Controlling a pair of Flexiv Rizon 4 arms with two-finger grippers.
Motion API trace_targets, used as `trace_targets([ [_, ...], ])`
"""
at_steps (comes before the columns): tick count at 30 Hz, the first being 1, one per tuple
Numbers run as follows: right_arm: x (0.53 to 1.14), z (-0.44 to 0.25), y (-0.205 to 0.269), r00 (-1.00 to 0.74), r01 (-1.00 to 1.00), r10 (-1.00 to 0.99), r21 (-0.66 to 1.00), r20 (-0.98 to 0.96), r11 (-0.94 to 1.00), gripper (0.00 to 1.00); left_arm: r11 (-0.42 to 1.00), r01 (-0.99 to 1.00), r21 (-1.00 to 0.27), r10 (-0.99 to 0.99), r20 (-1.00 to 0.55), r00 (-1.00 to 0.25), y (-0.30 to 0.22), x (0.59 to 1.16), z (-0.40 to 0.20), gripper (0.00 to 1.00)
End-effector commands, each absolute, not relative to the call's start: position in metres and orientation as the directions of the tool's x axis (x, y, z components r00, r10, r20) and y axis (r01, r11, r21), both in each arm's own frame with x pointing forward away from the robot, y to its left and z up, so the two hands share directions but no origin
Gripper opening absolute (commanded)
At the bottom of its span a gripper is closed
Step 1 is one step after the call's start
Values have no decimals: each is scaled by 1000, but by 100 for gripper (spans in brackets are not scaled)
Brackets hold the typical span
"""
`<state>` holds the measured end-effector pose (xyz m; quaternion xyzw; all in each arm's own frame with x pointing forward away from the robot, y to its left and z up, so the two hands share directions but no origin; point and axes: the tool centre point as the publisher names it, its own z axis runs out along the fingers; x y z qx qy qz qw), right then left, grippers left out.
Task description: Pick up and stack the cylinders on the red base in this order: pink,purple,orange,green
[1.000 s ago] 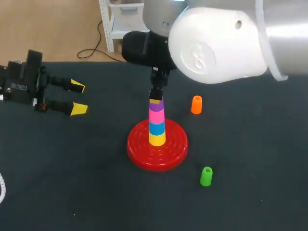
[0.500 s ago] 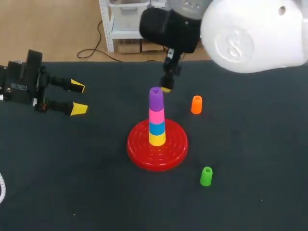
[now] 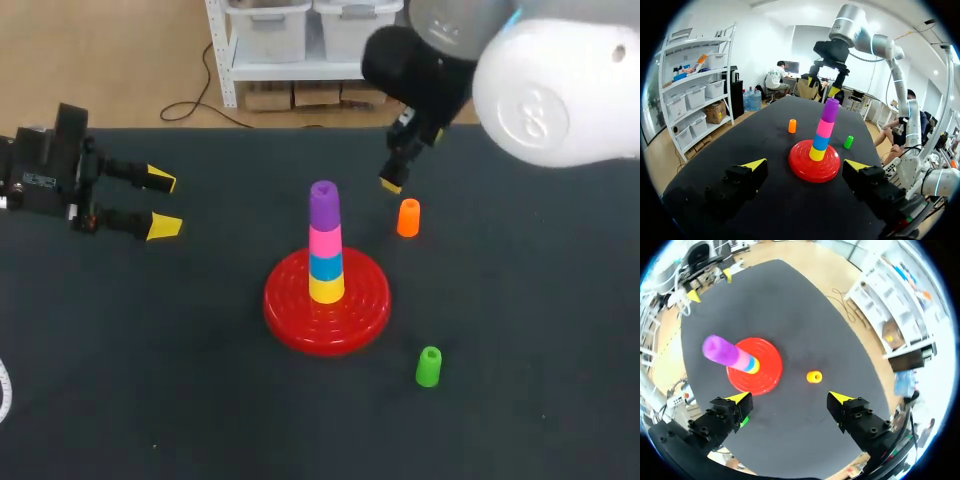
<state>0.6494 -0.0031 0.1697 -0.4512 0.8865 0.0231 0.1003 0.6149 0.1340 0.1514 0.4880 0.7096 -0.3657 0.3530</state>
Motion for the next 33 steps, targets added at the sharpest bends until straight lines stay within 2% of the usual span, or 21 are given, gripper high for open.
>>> trace_targets([
  [1, 648, 143, -18, -623, -767, -751, -20, -221, 642, 100, 256, 951, -172, 432, -860, -272, 135, 614, 150, 100],
  [15, 675, 83, -46, -745, -655, -649, -17, -154, 755, 100, 256, 951, -172, 432, -860, -272, 135, 614, 150, 100],
  [33, 708, 40, -41, -779, -620, -617, -10, -111, 784, 100, 256, 951, -172, 432, -860, -272, 135, 614, 150, 100],
])
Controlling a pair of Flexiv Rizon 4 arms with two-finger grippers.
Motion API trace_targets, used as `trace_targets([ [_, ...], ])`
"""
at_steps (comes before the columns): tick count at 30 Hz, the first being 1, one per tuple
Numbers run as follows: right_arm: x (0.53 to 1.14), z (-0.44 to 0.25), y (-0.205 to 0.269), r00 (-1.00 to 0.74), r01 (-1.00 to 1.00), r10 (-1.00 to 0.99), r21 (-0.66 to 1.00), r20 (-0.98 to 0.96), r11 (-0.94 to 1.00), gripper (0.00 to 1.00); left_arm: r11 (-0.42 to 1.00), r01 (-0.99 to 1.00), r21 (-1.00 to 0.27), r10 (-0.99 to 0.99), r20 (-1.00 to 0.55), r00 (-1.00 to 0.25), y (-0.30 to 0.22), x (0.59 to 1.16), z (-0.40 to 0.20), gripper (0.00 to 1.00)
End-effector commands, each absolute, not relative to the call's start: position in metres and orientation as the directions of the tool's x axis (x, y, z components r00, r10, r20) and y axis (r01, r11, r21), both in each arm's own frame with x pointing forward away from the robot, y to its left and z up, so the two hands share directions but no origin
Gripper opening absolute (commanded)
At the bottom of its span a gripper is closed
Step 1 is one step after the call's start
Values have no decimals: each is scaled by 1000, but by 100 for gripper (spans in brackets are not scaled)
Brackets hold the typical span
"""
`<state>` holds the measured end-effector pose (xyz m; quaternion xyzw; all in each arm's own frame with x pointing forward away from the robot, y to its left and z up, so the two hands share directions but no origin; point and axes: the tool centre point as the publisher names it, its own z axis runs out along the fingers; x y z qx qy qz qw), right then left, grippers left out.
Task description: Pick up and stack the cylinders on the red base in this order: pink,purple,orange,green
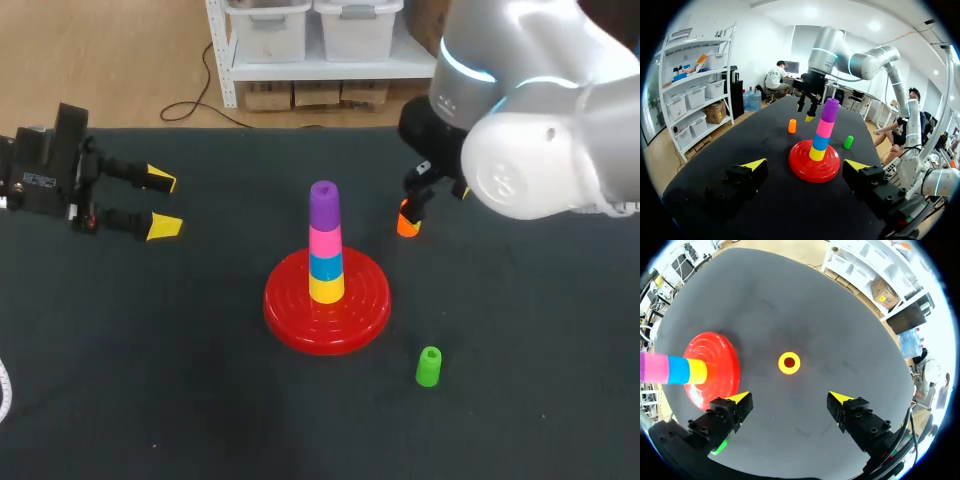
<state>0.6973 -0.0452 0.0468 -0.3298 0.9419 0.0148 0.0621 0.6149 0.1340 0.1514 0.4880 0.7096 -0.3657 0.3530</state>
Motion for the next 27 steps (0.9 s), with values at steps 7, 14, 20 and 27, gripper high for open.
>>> trace_targets([
  [7, 724, 30, -35, -798, -599, -597, 5, -82, 801, 100, 256, 951, -172, 432, -860, -272, 135, 614, 150, 100],
  [14, 733, 28, -26, -799, -599, -597, 11, -71, 801, 100, 256, 951, -172, 432, -860, -272, 135, 614, 150, 100],
  [20, 734, 28, -21, -794, -606, -604, 16, -74, 795, 73, 256, 951, -172, 432, -860, -272, 135, 614, 150, 100],
  [27, 729, 28, -16, -786, -616, -613, 25, -79, 787, 46, 256, 951, -172, 432, -860, -272, 135, 614, 150, 100],
])
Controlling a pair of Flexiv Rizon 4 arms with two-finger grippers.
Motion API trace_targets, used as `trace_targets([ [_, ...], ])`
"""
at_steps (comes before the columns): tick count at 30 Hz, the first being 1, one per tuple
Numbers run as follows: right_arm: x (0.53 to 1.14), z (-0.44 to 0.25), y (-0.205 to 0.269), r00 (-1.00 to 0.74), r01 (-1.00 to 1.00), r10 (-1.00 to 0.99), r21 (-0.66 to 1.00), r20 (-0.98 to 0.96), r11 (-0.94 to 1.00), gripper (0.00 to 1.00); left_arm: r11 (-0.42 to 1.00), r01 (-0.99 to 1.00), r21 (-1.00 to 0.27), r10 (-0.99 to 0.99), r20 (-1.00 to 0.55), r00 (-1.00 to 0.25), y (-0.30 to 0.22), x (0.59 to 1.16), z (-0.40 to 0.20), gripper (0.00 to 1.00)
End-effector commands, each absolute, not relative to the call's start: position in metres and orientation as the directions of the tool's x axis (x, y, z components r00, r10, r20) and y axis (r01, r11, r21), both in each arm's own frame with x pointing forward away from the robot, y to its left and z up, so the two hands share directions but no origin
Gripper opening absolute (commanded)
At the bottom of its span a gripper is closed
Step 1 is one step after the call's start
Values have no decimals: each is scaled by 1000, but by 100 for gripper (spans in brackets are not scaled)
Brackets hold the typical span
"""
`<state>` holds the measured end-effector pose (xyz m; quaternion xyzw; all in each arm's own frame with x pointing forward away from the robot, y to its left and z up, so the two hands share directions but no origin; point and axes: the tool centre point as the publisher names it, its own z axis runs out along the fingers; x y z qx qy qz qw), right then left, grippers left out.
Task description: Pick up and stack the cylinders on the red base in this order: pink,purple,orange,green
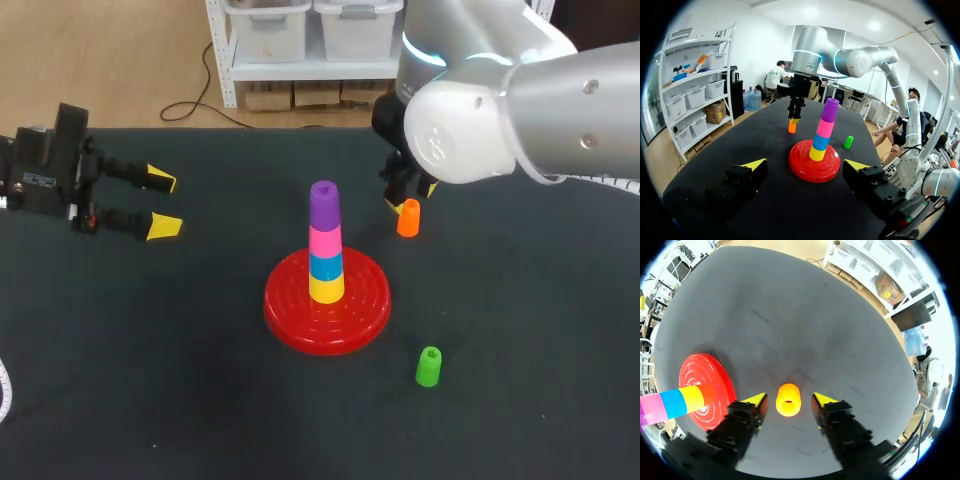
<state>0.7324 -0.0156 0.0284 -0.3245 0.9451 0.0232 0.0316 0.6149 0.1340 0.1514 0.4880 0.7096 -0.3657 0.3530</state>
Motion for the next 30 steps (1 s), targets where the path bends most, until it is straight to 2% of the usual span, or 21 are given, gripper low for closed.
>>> trace_targets([
  [1, 728, 27, -16, -785, -617, -614, 27, -79, 786, 45, 256, 951, -172, 432, -860, -272, 135, 614, 150, 100],
  [12, 724, 23, -17, -788, -615, -611, 37, -74, 788, 41, 256, 951, -172, 432, -860, -272, 135, 614, 150, 100],
  [15, 724, 23, -17, -789, -613, -610, 37, -75, 789, 37, 256, 951, -172, 432, -860, -272, 135, 614, 150, 100],
  [17, 724, 23, -18, -789, -613, -609, 37, -77, 789, 29, 256, 951, -172, 432, -860, -272, 135, 614, 150, 100],
  [18, 724, 24, -18, -789, -613, -609, 36, -79, 789, 17, 256, 951, -172, 432, -860, -272, 135, 614, 150, 100],
  [19, 724, 24, -18, -789, -613, -609, 32, -82, 789, 0, 256, 951, -172, 432, -860, -272, 135, 614, 150, 100],
  [30, 726, 72, -11, -743, -664, -657, 19, -131, 747, 0, 256, 951, -172, 432, -860, -272, 135, 614, 150, 100],
])
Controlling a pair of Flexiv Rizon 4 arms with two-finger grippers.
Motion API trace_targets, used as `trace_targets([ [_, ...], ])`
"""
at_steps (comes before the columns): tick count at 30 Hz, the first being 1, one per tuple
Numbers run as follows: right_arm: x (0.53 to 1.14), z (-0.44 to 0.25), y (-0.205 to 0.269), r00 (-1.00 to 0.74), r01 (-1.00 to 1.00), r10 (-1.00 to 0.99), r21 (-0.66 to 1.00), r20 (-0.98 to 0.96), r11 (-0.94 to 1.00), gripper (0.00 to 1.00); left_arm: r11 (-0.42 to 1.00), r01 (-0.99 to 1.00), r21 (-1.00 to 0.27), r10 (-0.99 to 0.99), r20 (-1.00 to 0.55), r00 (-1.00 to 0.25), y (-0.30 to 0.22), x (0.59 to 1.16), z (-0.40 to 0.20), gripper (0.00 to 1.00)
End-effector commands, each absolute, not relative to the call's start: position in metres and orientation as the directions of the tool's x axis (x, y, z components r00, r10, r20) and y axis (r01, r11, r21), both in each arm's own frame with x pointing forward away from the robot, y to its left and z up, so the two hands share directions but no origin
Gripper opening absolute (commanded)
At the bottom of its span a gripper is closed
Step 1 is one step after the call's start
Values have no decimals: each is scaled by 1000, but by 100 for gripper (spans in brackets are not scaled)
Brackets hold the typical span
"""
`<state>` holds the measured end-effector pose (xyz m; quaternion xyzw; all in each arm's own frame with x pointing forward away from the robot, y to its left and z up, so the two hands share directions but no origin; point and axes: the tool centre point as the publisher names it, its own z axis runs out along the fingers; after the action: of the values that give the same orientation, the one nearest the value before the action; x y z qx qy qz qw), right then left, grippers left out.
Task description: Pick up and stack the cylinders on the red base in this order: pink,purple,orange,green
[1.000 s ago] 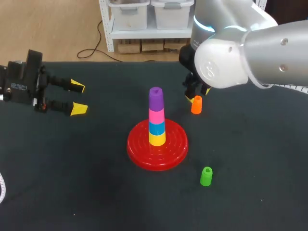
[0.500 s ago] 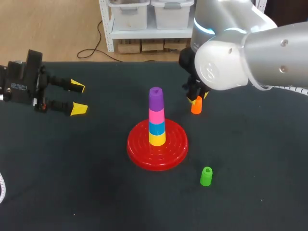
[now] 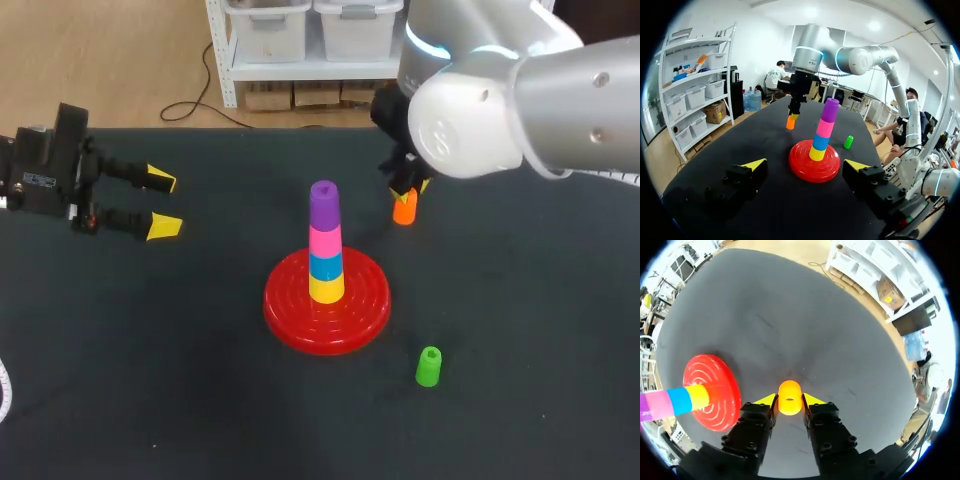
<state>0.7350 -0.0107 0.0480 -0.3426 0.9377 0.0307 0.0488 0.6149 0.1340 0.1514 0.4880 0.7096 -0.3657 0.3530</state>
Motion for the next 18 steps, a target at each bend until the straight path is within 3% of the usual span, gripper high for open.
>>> trace_targets([
  [1, 726, 79, -9, -731, -676, -667, 16, -140, 737, 0, 256, 951, -172, 432, -860, -272, 135, 614, 150, 100],
  [18, 721, 181, 29, -558, -809, -786, -37, -266, 587, 0, 256, 951, -172, 432, -860, -272, 135, 614, 150, 100],
])
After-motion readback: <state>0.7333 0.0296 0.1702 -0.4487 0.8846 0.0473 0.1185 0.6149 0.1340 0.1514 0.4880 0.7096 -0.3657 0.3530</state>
